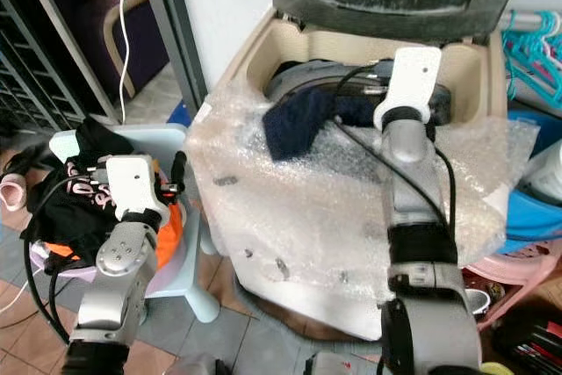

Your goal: Clothes washing

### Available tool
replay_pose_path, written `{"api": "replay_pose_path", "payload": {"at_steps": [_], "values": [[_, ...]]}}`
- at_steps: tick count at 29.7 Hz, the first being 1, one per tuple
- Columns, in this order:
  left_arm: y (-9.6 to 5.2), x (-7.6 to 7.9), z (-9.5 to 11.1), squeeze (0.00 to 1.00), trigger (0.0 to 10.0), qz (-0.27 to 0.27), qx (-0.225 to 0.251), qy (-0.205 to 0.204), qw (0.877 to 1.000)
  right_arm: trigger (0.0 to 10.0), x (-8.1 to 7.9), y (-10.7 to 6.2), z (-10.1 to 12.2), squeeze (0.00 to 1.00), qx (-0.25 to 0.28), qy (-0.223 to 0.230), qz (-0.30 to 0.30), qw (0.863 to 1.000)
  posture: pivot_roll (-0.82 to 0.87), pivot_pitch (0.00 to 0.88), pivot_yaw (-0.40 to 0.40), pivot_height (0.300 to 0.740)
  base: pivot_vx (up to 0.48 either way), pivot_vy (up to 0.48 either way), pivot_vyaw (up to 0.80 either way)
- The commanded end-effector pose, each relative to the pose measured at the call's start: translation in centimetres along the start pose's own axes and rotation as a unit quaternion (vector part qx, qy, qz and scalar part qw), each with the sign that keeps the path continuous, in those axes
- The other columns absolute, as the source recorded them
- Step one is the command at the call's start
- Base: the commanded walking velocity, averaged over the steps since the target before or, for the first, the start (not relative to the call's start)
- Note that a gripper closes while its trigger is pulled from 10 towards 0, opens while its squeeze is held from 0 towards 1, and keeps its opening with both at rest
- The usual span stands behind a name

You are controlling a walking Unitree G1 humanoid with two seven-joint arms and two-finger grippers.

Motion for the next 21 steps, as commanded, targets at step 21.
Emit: {"api": "replay_pose_path", "payload": {"at_steps": [21], "values": [[-0.1, -0.1, 0.3, 0.0, 10.0, -0.019, 0.001, 0.012, 1.0, 10.0, -7.0, -8.1, -1.2, 1.0, -0.017, -0.023, 0.139, 0.99, -0.07, 0.0, 0.094, 0.74, 0.0, 0.239, 0.0]]}}
Point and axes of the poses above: a point about 5 cm out from each wrist's last joint towards the gripper, its own y axis pointing out of the wrist towards the gripper, its own z axis along the axis of the wrist's last joint, x = y × z, the point moved 6 cm from there along y, pointing out of the wrist towards the gripper, and after that the axes turned 8 degrees about -y, right-handed, at the moved point
